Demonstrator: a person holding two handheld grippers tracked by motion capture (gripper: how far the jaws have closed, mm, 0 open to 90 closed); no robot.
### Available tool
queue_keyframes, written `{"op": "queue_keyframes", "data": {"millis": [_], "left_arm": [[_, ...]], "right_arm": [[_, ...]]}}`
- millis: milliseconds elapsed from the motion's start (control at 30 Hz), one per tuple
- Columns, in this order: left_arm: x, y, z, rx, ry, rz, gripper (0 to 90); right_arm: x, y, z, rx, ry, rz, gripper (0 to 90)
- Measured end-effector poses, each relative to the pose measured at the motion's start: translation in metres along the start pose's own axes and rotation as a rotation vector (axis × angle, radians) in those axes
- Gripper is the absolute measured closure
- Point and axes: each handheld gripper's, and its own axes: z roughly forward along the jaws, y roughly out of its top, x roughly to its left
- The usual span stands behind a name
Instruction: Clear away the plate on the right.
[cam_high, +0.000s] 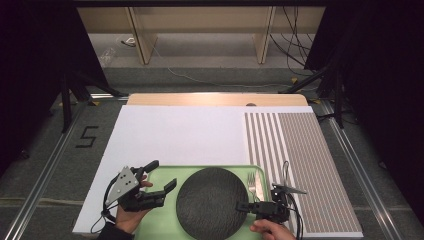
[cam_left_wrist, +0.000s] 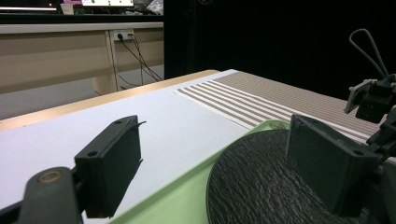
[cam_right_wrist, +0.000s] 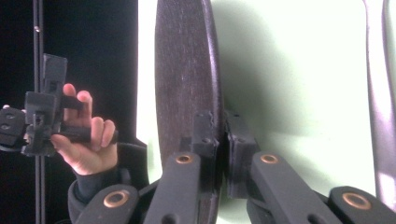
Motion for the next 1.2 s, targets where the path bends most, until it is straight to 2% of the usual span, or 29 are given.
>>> {"op": "queue_keyframes", "data": {"millis": [400,600,733,800,1033,1200], "left_arm": [[0.0,0.0,0.0,0.001,-0.002,0.0,17.7],[0.0,0.0,0.0,0.002,-0.003,0.002,17.7],[0.0,0.0,0.0,0.003,-0.002,0.003,17.7],[0.0,0.0,0.0,0.002,-0.003,0.003,17.7],[0.0,0.0,0.0,0.0,-0.002,0.003,17.7],[0.0,0.0,0.0,-0.001,-0.002,0.003,17.7]], "right_arm": [[-0.003,0.0,0.005,0.018,0.005,0.033,84.7],[0.0,0.001,0.005,0.029,-0.014,0.004,84.1],[0.002,0.003,0.003,0.042,-0.034,-0.026,75.1],[0.001,0.003,0.003,0.046,-0.028,-0.022,74.0],[0.008,0.004,0.003,0.082,-0.031,-0.069,56.3],[0.014,0.005,0.002,0.109,-0.069,-0.118,49.6]]}}
